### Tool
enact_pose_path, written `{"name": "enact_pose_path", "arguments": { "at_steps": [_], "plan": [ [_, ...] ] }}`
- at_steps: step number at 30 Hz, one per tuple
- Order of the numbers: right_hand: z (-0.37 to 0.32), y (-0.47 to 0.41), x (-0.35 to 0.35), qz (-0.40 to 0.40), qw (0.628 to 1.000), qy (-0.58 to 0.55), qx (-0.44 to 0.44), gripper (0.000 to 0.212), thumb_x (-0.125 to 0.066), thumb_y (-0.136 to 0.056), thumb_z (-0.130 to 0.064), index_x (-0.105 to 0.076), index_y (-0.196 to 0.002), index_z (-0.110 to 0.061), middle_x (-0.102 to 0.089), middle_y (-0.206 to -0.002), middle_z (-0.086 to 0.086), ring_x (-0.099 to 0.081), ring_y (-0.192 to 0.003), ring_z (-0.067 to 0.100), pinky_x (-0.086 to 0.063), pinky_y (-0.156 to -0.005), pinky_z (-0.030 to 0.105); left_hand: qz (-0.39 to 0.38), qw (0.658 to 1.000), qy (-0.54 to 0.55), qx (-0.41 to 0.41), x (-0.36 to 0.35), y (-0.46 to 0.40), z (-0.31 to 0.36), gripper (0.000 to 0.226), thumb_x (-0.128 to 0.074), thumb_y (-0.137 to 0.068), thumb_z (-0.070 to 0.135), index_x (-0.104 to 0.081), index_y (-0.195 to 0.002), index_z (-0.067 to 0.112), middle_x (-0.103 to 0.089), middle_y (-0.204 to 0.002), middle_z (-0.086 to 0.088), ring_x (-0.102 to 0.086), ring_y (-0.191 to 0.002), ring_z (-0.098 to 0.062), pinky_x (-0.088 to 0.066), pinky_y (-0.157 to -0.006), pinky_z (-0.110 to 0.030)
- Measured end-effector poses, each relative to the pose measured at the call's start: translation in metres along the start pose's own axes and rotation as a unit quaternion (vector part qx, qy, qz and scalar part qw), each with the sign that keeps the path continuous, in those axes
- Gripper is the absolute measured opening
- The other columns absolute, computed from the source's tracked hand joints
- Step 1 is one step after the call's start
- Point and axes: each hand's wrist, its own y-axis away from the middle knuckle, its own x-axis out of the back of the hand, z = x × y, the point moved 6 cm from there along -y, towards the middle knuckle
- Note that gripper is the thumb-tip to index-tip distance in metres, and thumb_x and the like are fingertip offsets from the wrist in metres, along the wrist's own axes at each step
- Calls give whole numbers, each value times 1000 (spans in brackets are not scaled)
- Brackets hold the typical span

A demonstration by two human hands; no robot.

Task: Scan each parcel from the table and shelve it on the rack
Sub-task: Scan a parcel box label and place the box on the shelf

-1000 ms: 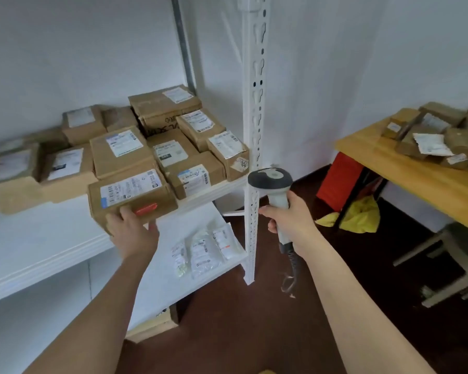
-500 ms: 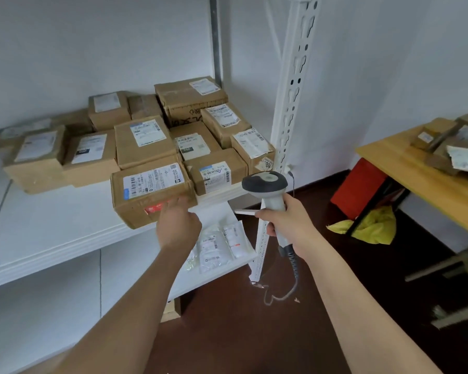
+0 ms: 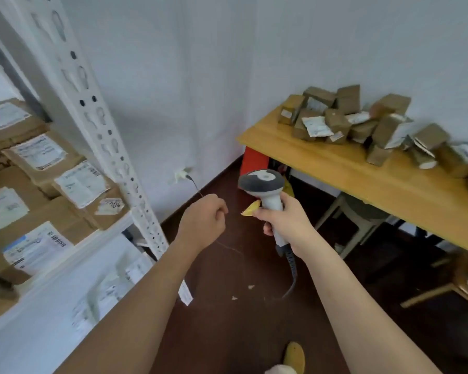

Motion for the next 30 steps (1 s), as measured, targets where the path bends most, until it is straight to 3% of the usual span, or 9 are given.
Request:
{"name": "enact_pose_path", "arguments": {
  "at_steps": [5,9,13,18,26,30],
  "plan": [
    [9,-59,124,60,998,-24,-13,19,-69,-87,-2,-58,-96,-14,-57,-79,7,-50,-50,13,-48,-51,25,-28,998,32,-47,-92,-99,81,27,-42,-77,12,-68,-80,11,-63,-82,0,-60,-79,-23,-50,-74,-41],
    [8,-100,237,104,994,-21,-27,27,-69,-87,-5,-56,-110,-12,-59,-92,17,-49,-49,13,-48,-54,28,-45,994,60,-81,-164,-174,153,31,-38,-74,13,-68,-78,8,-62,-78,-2,-58,-76,-22,-49,-69,-41],
    [1,-138,330,156,986,-56,-35,27,-69,-87,-4,-55,-104,-19,-62,-99,23,-48,-48,13,-46,-49,24,-73,991,64,-93,-220,-233,204,22,-46,-81,4,-68,-81,8,-62,-80,3,-58,-78,-18,-49,-69,-37],
    [11,-188,399,197,974,-104,-43,27,-68,-86,-4,-54,-103,-20,-64,-113,28,-48,-48,14,-46,-55,31,-120,990,34,-60,-277,-297,221,22,-47,-85,0,-67,-84,10,-58,-83,4,-55,-81,-16,-43,-70,-28],
    [42,-292,499,260,957,-103,-81,17,-65,-88,-9,-57,-99,-19,-66,-108,28,-48,-50,17,-47,-58,34,-170,983,67,-25,-400,-415,242,26,-47,-87,0,-70,-89,13,-65,-92,1,-58,-89,-18,-45,-73,-30],
    [45,-354,561,298,946,-79,-103,14,-65,-86,-9,-57,-93,-19,-66,-102,28,-49,-53,18,-48,-57,32,-188,977,104,-9,-466,-489,275,26,-50,-92,5,-65,-112,12,-60,-109,-3,-57,-94,-19,-44,-80,-27]
  ]
}}
